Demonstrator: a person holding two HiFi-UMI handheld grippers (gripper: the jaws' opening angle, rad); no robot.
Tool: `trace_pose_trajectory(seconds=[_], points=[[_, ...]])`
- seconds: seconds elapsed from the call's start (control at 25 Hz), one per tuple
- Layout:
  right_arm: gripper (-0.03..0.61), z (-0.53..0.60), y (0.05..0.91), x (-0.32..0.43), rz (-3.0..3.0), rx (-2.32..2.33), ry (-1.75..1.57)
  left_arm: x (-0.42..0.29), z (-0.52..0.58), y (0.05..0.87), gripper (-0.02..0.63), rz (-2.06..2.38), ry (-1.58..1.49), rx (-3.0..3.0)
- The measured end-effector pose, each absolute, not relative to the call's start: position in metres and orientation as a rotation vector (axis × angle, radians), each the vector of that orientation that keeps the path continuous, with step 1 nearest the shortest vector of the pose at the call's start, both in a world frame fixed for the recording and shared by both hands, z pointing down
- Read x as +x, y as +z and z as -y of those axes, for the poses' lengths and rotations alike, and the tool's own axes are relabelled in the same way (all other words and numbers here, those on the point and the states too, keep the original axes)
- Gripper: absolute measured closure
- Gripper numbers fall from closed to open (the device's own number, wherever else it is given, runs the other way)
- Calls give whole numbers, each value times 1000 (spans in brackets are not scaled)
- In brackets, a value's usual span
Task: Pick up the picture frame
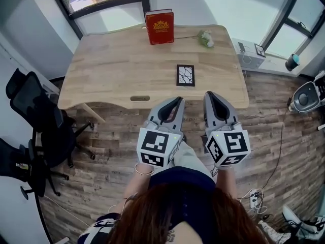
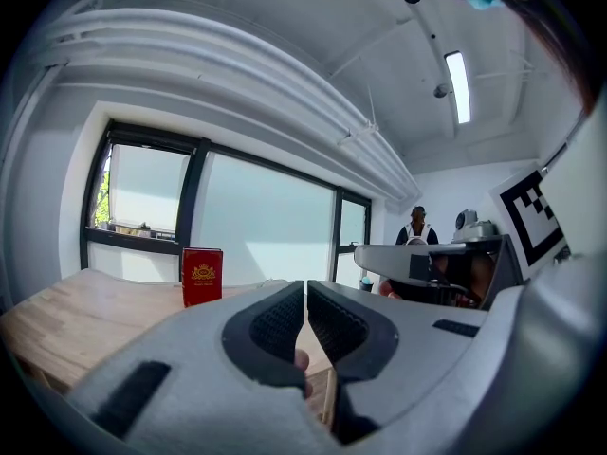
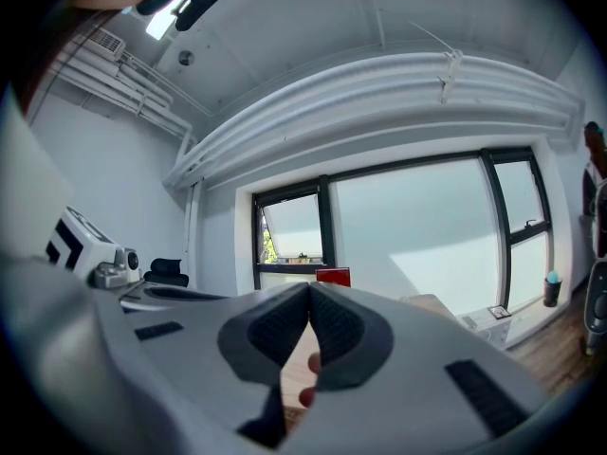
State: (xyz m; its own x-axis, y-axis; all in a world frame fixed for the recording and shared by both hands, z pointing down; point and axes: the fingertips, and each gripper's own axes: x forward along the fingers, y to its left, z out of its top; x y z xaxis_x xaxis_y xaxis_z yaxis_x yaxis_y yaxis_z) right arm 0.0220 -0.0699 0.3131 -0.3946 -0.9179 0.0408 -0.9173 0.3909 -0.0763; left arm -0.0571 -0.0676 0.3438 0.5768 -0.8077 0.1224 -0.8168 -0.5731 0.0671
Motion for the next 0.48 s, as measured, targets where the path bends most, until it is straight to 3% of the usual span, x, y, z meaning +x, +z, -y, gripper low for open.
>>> trace_pose_trajectory(seconds=[0.48], points=[[554,135,321,33,-2632,-1766,-126,-45,135,352,578,1373,150,2674]])
